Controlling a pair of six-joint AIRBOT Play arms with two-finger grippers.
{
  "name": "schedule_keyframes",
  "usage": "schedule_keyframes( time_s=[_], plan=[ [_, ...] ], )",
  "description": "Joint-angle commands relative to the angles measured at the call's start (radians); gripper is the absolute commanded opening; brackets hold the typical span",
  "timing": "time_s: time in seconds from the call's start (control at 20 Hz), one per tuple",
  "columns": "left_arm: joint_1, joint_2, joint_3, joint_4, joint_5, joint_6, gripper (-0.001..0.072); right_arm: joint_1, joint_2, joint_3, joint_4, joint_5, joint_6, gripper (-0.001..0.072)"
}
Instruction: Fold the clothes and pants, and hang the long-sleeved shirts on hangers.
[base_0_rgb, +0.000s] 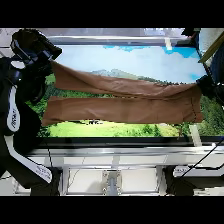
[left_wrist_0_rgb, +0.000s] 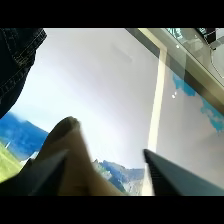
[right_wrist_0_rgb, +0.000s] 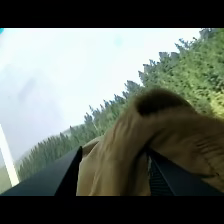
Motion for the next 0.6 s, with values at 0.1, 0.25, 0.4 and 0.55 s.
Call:
schedule_keyframes(
  time_s=[0.1, 0.25, 0.4, 0.55],
  plan=[
    [0.045, 0.044, 0.040, 0.001, -0.137, -0.013, 0.0710, -0.037, 0.013, 0.095, -0.055, 0.129, -0.017, 0.0454],
    [0.161, 0.149, 0.037, 0.092, -0.488, -0.013, 0.0709, -0.177, 0.116, 0.120, -0.222, 0.403, -0.021, 0.0454],
    [0.250, 0.286, -0.085, 0.194, -0.772, -0.013, 0.0495, -0.348, 0.261, 0.001, -0.268, 0.541, -0.095, 0.0454],
    [0.294, 0.555, -0.473, 0.206, -0.713, -0.032, 0.0489, -0.507, 0.424, -0.211, -0.180, 0.569, -0.192, 0.0454]
  ],
)
